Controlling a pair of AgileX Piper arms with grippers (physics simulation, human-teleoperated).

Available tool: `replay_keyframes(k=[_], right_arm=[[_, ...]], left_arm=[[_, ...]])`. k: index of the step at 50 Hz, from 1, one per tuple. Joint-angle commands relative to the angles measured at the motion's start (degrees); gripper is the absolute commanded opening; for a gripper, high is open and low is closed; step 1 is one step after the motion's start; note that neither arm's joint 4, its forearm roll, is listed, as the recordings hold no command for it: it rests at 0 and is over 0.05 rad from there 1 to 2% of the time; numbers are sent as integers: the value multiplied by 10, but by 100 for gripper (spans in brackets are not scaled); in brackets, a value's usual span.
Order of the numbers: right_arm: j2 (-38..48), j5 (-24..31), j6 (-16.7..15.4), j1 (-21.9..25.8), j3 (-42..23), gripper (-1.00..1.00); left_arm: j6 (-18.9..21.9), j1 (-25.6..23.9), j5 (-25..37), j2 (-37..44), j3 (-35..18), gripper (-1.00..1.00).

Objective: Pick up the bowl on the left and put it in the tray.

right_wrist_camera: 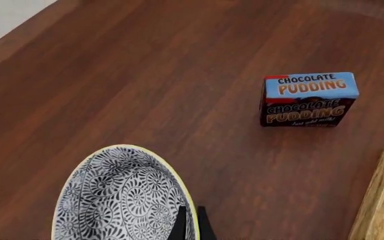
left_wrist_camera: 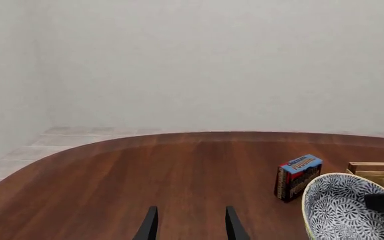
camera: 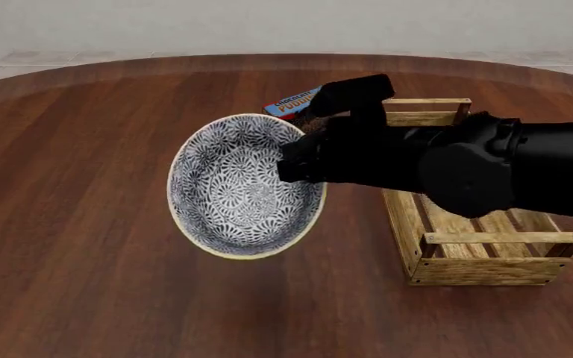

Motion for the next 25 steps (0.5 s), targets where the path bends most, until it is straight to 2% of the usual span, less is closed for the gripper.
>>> replay_keyframes(k=[1, 16, 25], right_arm=[[-25, 22, 11, -2, -6, -100], [-58, 56, 14, -9, -20, -100], [-72, 74, 32, -5, -30, -100]], left_arm=[[0, -3, 0, 0, 0, 100], [0, -3, -4, 0, 7, 100], [-1, -5, -6, 0, 10, 100]])
